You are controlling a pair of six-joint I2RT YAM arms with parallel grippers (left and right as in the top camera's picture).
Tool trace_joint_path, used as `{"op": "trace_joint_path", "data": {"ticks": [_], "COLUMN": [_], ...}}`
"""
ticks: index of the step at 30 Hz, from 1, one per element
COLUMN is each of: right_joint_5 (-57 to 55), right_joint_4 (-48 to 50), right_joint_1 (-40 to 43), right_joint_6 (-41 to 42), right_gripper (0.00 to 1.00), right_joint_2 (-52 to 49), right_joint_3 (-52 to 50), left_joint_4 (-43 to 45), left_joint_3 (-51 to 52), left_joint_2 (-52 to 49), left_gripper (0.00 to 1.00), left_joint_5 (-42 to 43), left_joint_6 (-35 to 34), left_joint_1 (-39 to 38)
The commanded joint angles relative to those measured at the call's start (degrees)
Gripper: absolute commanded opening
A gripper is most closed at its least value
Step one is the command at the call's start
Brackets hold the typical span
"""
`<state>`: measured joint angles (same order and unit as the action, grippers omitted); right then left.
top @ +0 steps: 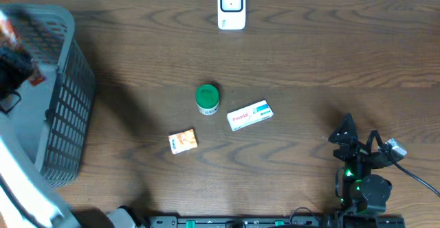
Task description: Scan the item barcode
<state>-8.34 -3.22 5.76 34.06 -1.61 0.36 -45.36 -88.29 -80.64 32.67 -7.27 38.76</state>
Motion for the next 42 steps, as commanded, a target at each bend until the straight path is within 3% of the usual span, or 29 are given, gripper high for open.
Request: {"op": "trace_joint_path", "data": {"ticks": [1, 5, 9, 14, 19, 21, 26, 31, 42], "right_joint_5": [0.04, 0.04, 0.04, 0.04, 0.04, 0.04, 0.04, 0.04, 0.04], "right_joint_4": [-0.26, -0.26, -0.26, -0.26, -0.26, -0.24, -0.26, -0.26, -0.26], "right_joint_1": [0.61, 0.61, 0.61, 0.61, 0.61, 0.61, 0.61, 0.61, 0.61], "right_joint_6": [-0.46, -0.46, -0.46, -0.46, -0.46, -0.46, -0.46, -0.46, -0.46], "right_gripper": [0.99, 0.99, 0.99, 0.99, 0.99, 0.99, 0.99, 0.99, 0.99], "right_joint_2": [0.20, 0.20, 0.20, 0.20, 0.20, 0.20, 0.20, 0.20, 0.20], "right_joint_3": [-0.04, -0.04, -0.04, -0.04, -0.04, -0.04, -0.04, -0.04, -0.04], "left_joint_4": [-3.43, -11.54, -18.64, -18.49, -14.69, -12.50, -7.06, -6.51, -4.94], "left_joint_3": [-0.87, -0.85, -0.61, 3.32, 9.77, 12.55, 16.90, 17.18, 17.20], "left_joint_2": [6.34, 12.15, 14.38, 13.03, 8.09, 4.90, -4.81, -15.32, -26.43], "left_gripper": [0.07, 0.07, 0.08, 0.08, 0.07, 0.07, 0.07, 0.08, 0.08], "left_joint_5": [16.65, 17.70, 17.66, 14.56, 12.90, 15.47, 31.23, 43.56, 48.09], "left_joint_6": [-2.49, 0.00, 6.64, 10.25, 10.56, 9.92, 10.08, 10.08, 10.21], "left_joint_1": [-4.35, -15.04, -31.08, -49.09, -59.08, -61.18, -63.76, -65.42, -67.21]}}
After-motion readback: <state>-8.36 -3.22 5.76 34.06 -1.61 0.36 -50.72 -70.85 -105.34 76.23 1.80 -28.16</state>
